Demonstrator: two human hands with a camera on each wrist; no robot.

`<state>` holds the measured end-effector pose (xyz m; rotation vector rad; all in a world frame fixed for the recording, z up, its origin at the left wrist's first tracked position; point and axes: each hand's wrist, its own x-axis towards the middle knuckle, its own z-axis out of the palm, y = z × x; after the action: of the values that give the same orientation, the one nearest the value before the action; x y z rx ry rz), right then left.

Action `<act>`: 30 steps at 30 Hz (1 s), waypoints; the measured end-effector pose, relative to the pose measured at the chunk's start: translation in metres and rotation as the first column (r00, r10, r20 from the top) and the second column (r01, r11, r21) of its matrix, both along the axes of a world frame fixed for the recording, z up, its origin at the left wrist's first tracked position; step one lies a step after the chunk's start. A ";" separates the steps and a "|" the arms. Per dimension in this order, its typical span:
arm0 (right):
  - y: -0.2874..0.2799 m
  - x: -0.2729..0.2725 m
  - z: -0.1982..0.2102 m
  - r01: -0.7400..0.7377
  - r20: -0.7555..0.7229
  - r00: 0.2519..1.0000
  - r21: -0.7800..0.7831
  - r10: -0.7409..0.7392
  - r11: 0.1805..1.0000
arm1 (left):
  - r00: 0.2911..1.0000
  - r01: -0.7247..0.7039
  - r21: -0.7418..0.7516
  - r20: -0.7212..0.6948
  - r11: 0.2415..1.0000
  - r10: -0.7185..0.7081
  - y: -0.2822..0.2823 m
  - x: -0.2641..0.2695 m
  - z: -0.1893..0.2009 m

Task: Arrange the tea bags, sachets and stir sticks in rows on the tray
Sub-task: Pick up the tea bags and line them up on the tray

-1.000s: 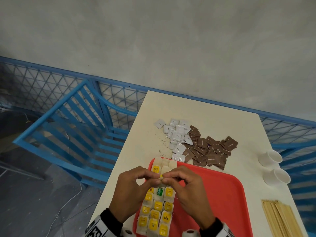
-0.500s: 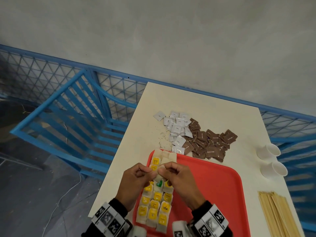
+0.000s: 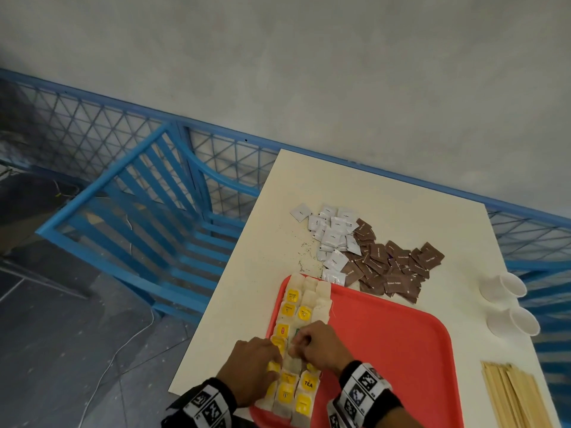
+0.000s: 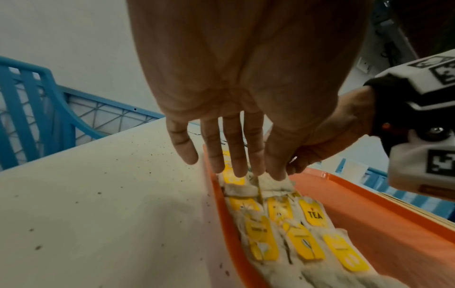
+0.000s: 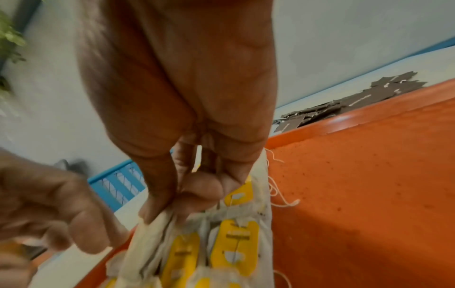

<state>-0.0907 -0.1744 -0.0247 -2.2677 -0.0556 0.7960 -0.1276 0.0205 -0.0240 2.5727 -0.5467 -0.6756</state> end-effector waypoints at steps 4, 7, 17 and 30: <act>0.008 -0.004 -0.010 0.048 0.110 0.993 -0.034 -0.044 0.998 | 1.000 0.024 0.005 0.007 1.000 -0.024 0.001 -0.005 0.000; 0.011 -0.007 -0.015 0.054 0.158 0.987 -0.092 -0.039 0.994 | 0.997 0.071 -0.011 0.000 0.997 -0.071 0.000 -0.006 -0.005; 0.006 -0.032 -0.010 -0.153 0.195 0.961 -0.215 0.196 0.964 | 0.987 0.149 0.091 0.044 0.985 -0.154 -0.010 -0.003 -0.016; -0.082 -0.007 0.031 -0.055 0.202 0.977 -0.048 0.064 0.997 | 0.997 -0.069 -0.114 -0.030 0.991 0.066 -0.007 0.015 0.014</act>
<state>-0.0977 -0.2569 0.0064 -2.3904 -0.2047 0.5977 -0.1126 0.0138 -0.0101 2.4602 -0.4737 -0.6358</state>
